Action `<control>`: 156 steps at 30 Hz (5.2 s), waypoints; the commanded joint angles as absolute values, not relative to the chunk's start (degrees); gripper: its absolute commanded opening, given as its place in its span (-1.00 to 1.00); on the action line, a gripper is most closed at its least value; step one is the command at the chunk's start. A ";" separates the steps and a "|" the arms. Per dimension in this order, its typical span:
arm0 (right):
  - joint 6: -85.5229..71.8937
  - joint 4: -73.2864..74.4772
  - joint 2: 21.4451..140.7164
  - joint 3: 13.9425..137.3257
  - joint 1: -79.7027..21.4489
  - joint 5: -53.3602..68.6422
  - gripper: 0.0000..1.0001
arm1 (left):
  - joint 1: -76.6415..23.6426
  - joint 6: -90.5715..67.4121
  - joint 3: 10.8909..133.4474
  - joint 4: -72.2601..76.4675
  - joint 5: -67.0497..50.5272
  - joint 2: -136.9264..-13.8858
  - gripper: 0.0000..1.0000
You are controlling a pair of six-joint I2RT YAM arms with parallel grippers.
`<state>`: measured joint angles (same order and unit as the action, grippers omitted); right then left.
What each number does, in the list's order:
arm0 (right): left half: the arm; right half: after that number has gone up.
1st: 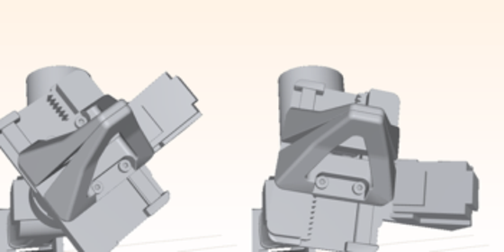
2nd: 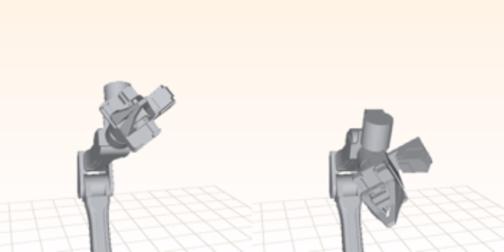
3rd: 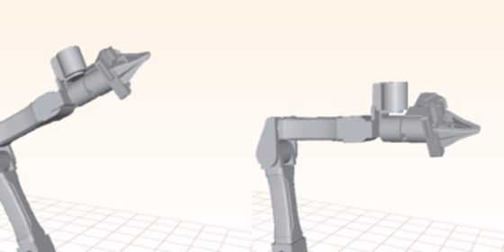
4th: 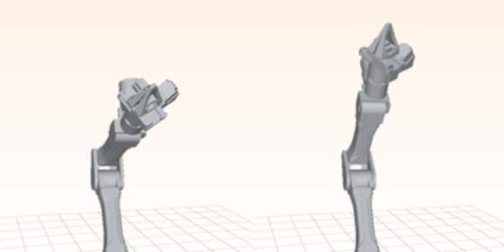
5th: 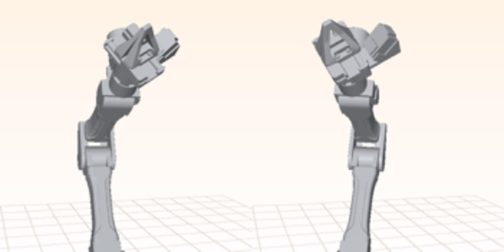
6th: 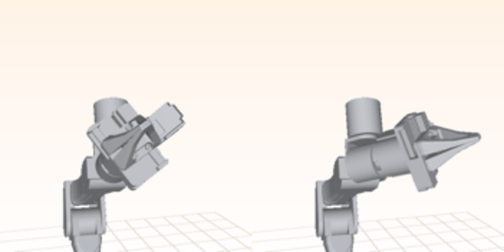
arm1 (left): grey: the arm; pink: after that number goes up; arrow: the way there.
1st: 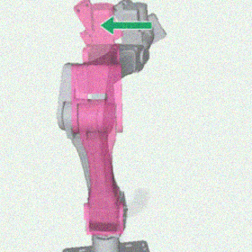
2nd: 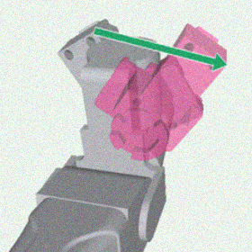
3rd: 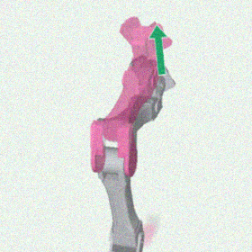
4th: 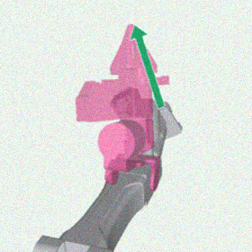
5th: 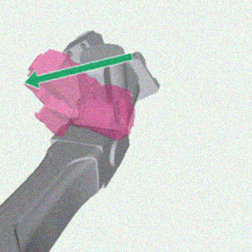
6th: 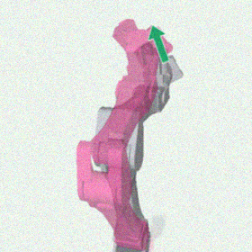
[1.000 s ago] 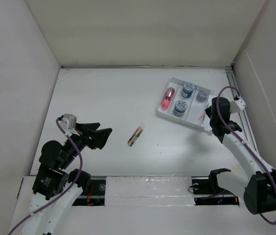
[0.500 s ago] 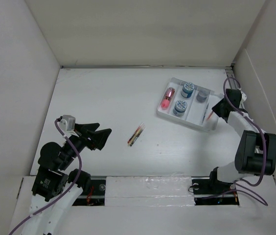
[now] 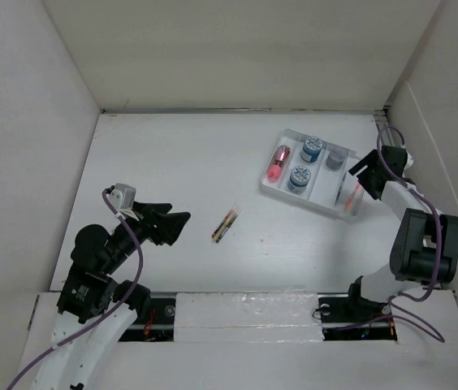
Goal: Organize the desk
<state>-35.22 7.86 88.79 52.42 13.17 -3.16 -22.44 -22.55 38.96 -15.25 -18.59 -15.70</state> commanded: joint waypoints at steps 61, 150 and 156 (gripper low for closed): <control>-33.13 6.95 66.00 105.03 -67.24 20.21 -0.42 | -74.88 -5.71 113.59 1.59 -15.28 -129.51 0.17; -54.58 -1.47 100.72 57.84 -63.56 -34.46 -0.13 | -71.37 -19.52 62.22 -19.70 31.29 -40.52 0.06; -54.23 -4.03 103.01 56.96 -61.17 -32.35 -0.17 | -71.37 -11.97 62.83 -11.42 39.28 -38.57 0.11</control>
<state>-53.25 0.58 102.26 56.82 -62.17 -32.73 -71.29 -17.61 59.72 -17.82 34.15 -39.64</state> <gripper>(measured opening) 0.420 0.551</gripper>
